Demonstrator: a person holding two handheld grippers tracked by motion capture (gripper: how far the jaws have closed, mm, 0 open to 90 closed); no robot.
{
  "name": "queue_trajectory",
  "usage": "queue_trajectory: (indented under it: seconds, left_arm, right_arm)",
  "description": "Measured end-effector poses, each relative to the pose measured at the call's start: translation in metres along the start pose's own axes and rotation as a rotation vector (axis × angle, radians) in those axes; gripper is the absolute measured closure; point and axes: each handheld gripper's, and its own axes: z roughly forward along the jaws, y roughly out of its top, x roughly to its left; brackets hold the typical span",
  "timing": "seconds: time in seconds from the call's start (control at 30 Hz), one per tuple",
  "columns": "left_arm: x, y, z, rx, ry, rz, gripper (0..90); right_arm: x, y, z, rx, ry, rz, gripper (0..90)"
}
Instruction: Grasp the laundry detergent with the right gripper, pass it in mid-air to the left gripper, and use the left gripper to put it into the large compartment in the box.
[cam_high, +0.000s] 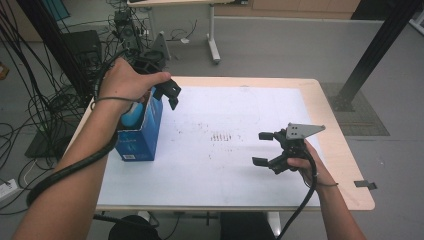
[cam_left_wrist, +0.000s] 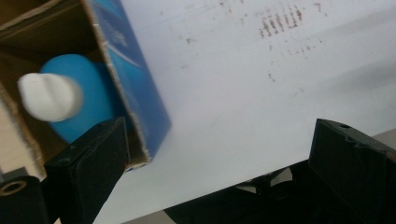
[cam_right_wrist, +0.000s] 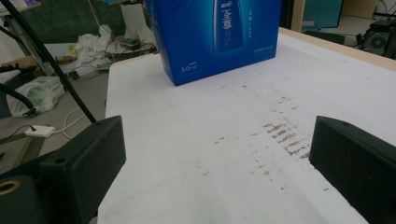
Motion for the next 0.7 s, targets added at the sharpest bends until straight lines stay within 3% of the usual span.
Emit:
queue_trajectory:
  seconds: [0.4, 0.7]
  left_arm:
    - [-0.044, 0.0, 0.016, -0.025, -0.035, 0.095, 5.5]
    - [-0.065, -0.004, 0.034, -0.014, -0.044, 0.148, 5.5]
  right_arm:
    - [0.004, 0.006, -0.008, -0.009, -0.029, -0.006, 3.6]
    - [0.005, 0.001, -0.013, -0.008, -0.04, 0.003, 3.6]
